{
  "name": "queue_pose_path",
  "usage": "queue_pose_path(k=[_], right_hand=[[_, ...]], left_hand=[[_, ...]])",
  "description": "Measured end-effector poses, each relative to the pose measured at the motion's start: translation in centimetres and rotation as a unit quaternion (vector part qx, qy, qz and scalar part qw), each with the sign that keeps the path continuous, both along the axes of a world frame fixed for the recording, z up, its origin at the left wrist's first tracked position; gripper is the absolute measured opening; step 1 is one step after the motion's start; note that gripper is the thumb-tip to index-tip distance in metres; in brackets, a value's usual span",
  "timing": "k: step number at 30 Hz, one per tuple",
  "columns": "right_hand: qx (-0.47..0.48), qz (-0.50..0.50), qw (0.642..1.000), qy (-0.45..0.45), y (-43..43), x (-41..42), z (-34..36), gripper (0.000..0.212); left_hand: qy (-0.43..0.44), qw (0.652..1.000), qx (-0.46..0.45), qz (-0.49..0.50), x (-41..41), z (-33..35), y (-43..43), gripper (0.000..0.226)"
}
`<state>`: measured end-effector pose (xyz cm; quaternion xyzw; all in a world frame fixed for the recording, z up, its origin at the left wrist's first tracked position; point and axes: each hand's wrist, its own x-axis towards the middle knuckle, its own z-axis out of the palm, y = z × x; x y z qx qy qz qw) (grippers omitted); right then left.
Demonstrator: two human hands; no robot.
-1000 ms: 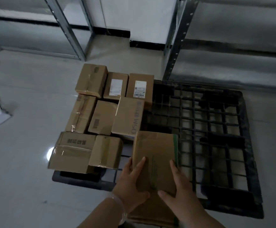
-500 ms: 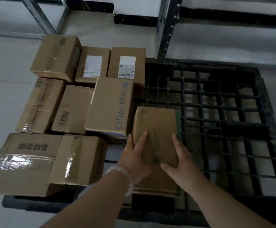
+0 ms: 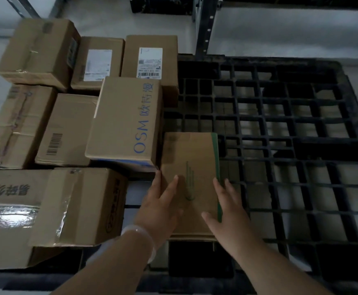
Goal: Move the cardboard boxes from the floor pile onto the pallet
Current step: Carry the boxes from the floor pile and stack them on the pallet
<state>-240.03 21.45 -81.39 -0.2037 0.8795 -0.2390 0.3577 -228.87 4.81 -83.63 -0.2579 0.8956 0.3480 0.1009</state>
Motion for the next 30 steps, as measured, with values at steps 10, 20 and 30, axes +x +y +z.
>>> queue_pose_path(k=[10, 20, 30], right_hand=[[0.109, 0.266, 0.946, 0.149, 3.6, 6.6, 0.6, 0.104], [0.095, 0.249, 0.949, 0.166, -1.1, 0.4, -0.7, 0.091], [0.132, 0.264, 0.941, 0.163, -2.4, -1.4, 0.9, 0.097]], left_hand=[[-0.146, 0.961, -0.112, -0.208, 4.1, 3.1, 2.4, 0.091], [-0.198, 0.947, -0.2, -0.154, -1.5, 2.1, 0.7, 0.092], [-0.212, 0.95, -0.179, -0.141, -2.6, 2.8, -0.1, 0.089]])
